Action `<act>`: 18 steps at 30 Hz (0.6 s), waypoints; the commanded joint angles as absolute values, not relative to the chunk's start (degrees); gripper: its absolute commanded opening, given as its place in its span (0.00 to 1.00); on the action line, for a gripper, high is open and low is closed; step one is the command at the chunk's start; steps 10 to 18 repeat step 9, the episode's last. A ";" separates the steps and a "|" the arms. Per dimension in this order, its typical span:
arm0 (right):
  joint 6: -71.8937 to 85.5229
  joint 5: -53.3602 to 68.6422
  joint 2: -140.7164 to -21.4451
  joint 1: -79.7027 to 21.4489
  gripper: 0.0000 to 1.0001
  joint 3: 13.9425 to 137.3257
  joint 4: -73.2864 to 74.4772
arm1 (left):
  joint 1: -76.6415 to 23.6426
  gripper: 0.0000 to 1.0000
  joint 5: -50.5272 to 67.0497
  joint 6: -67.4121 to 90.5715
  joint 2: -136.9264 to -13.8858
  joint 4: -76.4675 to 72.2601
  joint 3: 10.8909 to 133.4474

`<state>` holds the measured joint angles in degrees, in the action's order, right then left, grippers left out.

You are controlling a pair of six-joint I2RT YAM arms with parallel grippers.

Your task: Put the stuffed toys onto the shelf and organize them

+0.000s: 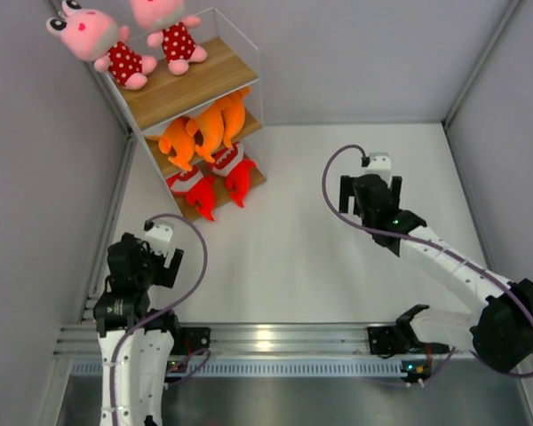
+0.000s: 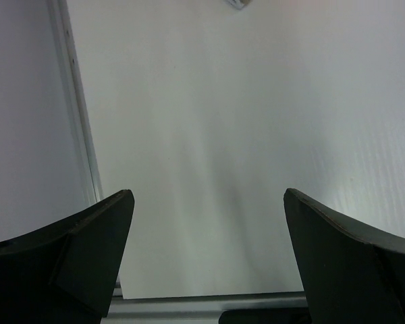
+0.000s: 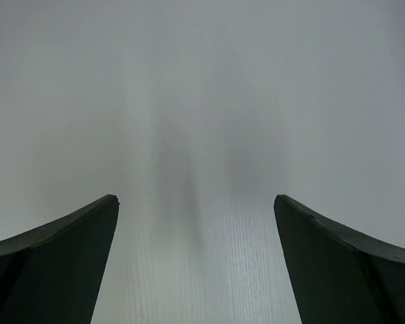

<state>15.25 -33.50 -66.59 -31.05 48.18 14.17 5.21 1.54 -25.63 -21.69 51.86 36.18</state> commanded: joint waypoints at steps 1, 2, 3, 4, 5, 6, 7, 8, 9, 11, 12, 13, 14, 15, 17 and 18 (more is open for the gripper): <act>16.87 -35.86 -66.80 -30.50 0.99 50.19 14.24 | 7.29 0.99 0.62 -24.43 -20.83 46.06 35.51; 16.70 -36.03 -66.62 -30.41 0.99 49.23 13.19 | 7.73 0.99 0.62 -24.52 -20.92 46.05 35.51; 16.44 -36.12 -66.27 -30.50 0.99 48.78 12.84 | 8.00 0.99 0.62 -24.61 -21.00 45.97 35.51; 16.17 -36.12 -66.10 -30.41 0.99 48.08 12.14 | 8.09 0.99 0.79 -24.61 -21.01 45.97 35.33; 16.08 -36.04 -66.01 -30.50 1.00 47.73 11.87 | 8.35 0.99 0.79 -24.87 -21.01 45.97 35.42; 16.00 -35.95 -65.40 -30.50 0.99 47.20 11.34 | 8.44 0.99 0.97 -25.05 -21.01 45.97 35.25; 15.39 -35.69 -65.13 -30.41 0.99 46.15 10.82 | 8.61 0.99 1.14 -25.22 -21.27 45.97 34.98; 15.38 -35.51 -64.87 -30.50 0.99 45.71 9.77 | 8.79 0.99 1.58 -25.40 -21.27 45.97 34.98; 15.47 -35.68 -64.34 -30.41 0.99 45.36 9.32 | 8.88 0.99 1.67 -25.75 -21.36 45.97 34.81; 15.47 -35.68 -64.34 -30.41 0.99 45.36 9.32 | 8.88 0.99 1.67 -25.75 -21.36 45.97 34.81; 15.47 -35.68 -64.34 -30.41 0.99 45.36 9.32 | 8.88 0.99 1.67 -25.75 -21.36 45.97 34.81; 15.47 -35.68 -64.34 -30.41 0.99 45.36 9.32 | 8.88 0.99 1.67 -25.75 -21.36 45.97 34.81; 15.47 -35.68 -64.34 -30.41 0.99 45.36 9.32 | 8.88 0.99 1.67 -25.75 -21.36 45.97 34.81; 15.47 -35.68 -64.34 -30.41 0.99 45.36 9.32 | 8.88 0.99 1.67 -25.75 -21.36 45.97 34.81; 15.47 -35.68 -64.34 -30.41 0.99 45.36 9.32 | 8.88 0.99 1.67 -25.75 -21.36 45.97 34.81; 15.47 -35.68 -64.34 -30.41 0.99 45.36 9.32 | 8.88 0.99 1.67 -25.75 -21.36 45.97 34.81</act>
